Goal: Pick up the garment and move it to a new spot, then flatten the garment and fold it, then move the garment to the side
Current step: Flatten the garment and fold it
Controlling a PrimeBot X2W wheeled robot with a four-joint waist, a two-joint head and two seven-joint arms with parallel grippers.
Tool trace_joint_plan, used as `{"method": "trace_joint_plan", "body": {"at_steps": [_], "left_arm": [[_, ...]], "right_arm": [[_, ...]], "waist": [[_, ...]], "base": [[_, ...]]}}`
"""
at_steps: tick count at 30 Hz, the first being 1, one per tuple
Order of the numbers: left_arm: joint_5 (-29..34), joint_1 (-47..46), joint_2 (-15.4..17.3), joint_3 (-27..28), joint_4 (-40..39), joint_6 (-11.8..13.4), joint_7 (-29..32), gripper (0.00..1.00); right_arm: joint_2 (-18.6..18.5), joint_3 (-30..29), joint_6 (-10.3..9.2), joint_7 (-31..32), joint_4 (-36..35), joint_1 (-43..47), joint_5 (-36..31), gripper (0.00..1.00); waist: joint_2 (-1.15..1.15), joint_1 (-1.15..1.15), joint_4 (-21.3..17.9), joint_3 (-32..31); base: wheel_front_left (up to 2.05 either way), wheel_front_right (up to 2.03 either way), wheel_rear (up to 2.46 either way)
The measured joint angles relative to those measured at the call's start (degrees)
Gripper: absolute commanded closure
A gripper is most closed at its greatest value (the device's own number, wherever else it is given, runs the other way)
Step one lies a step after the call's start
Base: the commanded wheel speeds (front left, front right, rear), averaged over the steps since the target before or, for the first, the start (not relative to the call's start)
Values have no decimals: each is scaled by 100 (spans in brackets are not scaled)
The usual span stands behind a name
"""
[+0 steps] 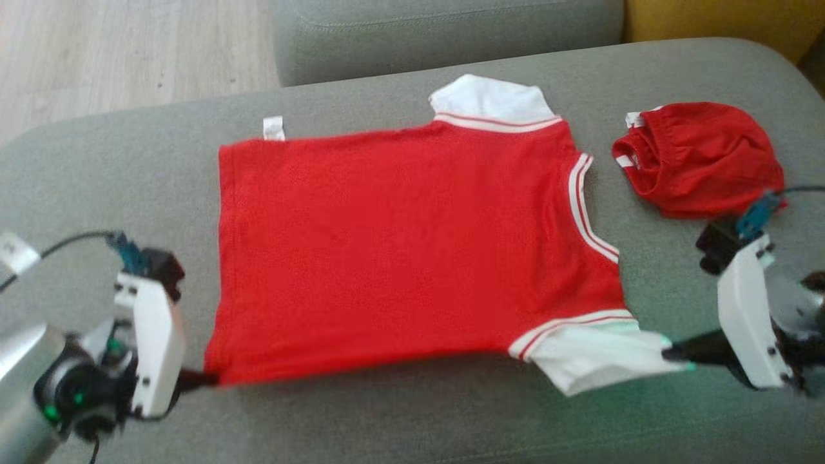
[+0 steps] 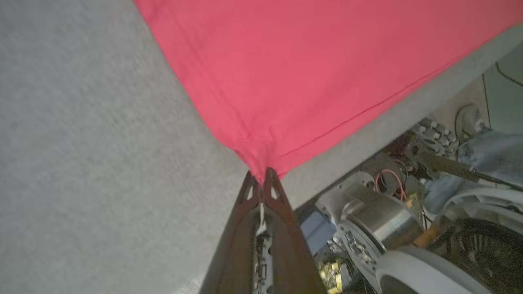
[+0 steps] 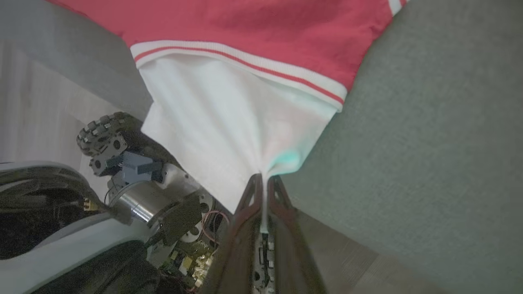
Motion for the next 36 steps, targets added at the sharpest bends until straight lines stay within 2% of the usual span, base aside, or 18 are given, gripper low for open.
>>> {"method": "trace_joint_plan", "body": {"at_steps": [4,8,14,26,32,36], "left_arm": [[-270,263,350,19,-719,302,201,100],[-464,288,546,23,-1159,477,456,100],[-547,197,549,103,-1302,601,708,100],[-762,-978,-42,221,-368,603,1365,100],[-831,-1386,-380,371,123,631,1394,100],[-829,-1527,-463,382,334,649,1392,100]], "right_arm": [[-213,-9,0,238,-294,113,155,100],[-359,-115,0,491,-400,112,270,100],[-275,-468,0,693,-225,-62,480,100],[915,-971,0,920,1552,-1012,508,100],[1521,-1187,0,877,2375,-1425,431,100],[1788,-1254,0,787,2683,-1602,421,100]], "waist": [[0,0,-19,11],[0,0,-14,97],[0,0,24,372],[0,1,151,1043],[0,2,184,1309],[0,2,182,1427]], "base": [[0,0,0],[0,0,0],[0,0,0],[0,0,0],[0,0,0],[0,0,0]]}}
